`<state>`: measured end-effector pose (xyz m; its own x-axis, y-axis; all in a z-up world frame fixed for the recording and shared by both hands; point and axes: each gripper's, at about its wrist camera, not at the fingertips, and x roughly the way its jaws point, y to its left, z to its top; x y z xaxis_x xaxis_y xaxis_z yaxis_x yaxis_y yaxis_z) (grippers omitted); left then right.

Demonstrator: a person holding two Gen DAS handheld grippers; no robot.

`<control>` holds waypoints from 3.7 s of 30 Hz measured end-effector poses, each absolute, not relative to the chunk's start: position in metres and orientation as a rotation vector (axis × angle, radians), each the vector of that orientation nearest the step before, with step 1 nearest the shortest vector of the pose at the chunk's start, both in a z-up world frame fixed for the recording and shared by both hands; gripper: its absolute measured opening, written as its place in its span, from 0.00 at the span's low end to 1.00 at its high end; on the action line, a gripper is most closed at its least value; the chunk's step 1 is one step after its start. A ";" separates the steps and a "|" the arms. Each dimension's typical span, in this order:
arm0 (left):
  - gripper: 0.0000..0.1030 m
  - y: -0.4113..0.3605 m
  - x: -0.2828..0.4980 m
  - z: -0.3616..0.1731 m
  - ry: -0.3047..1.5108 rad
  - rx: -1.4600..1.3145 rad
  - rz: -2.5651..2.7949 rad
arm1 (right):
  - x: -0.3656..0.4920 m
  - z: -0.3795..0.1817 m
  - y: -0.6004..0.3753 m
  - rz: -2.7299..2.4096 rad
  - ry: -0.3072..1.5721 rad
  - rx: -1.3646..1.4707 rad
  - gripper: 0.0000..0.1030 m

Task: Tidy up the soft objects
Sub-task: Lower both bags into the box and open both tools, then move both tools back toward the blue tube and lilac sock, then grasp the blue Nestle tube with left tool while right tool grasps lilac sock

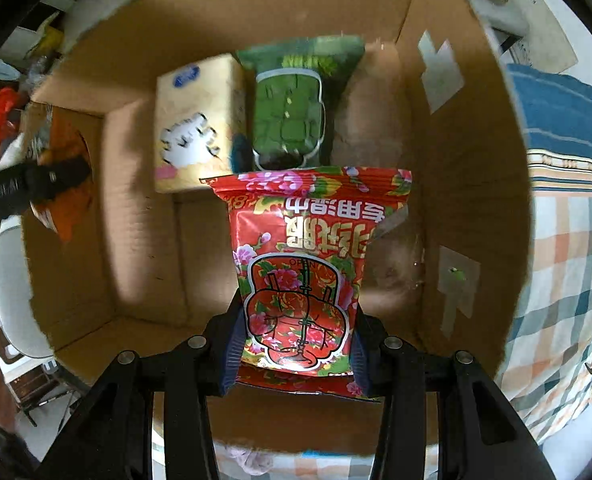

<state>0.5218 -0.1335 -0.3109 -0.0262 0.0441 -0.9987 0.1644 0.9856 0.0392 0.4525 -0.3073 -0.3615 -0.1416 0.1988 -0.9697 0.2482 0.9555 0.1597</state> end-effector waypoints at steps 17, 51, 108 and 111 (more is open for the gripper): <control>0.36 -0.144 0.553 -0.351 1.675 0.205 -0.090 | 0.452 -0.401 -0.291 -0.019 1.836 0.271 0.47; 0.72 -0.101 0.408 -0.207 1.379 0.107 -0.181 | 0.385 -0.249 -0.285 -0.043 1.550 0.258 0.66; 0.78 -0.055 0.315 -0.381 1.586 0.287 -0.073 | 0.233 -0.393 -0.213 0.009 1.823 0.418 0.32; 0.47 -0.058 0.315 -0.400 1.644 0.259 -0.109 | 0.229 -0.389 -0.220 -0.003 1.823 0.410 0.32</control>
